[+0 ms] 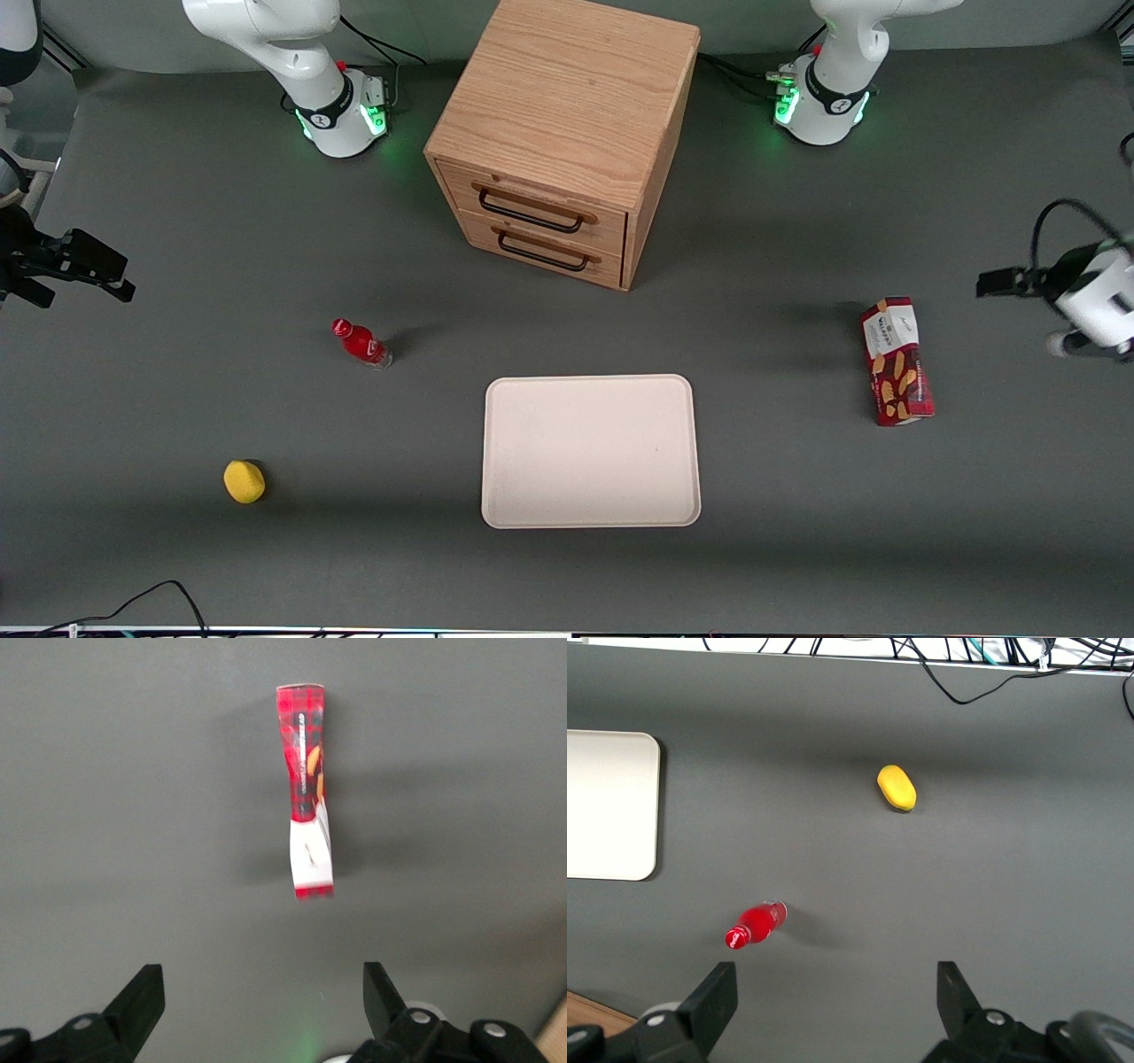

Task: Place red cookie box on tray
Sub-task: 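Move the left gripper down over the red shortbread box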

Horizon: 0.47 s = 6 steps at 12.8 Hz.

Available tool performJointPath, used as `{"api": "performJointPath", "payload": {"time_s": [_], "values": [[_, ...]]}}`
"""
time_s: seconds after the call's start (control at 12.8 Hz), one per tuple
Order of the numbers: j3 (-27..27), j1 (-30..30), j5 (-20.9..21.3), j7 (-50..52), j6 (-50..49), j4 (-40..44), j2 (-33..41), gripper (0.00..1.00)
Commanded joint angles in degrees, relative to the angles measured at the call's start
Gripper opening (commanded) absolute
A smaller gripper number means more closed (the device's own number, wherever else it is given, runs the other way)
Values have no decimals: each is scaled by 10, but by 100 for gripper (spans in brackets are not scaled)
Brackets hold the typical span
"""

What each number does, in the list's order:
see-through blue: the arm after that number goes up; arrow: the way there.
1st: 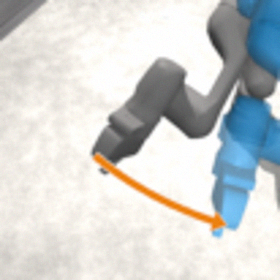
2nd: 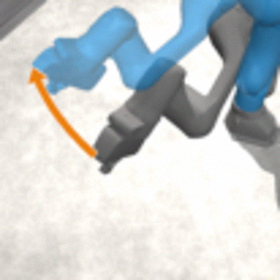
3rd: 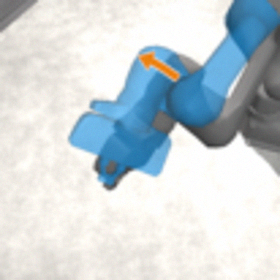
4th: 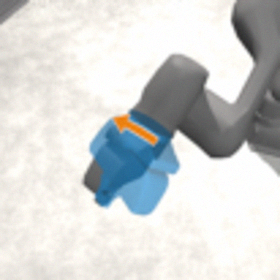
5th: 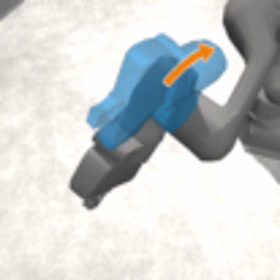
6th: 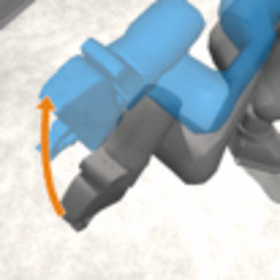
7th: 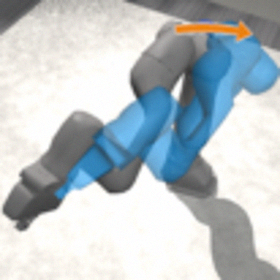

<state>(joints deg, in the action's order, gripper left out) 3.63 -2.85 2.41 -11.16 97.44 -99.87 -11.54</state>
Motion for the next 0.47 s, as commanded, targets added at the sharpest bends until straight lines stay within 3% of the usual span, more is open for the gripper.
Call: {"api": "performJointPath", "payload": {"time_s": [0.0,0.39], "values": [[1,7,6,-12,70,-76,22,100],[2,6,4,-34,203,-147,-8,100]]}}
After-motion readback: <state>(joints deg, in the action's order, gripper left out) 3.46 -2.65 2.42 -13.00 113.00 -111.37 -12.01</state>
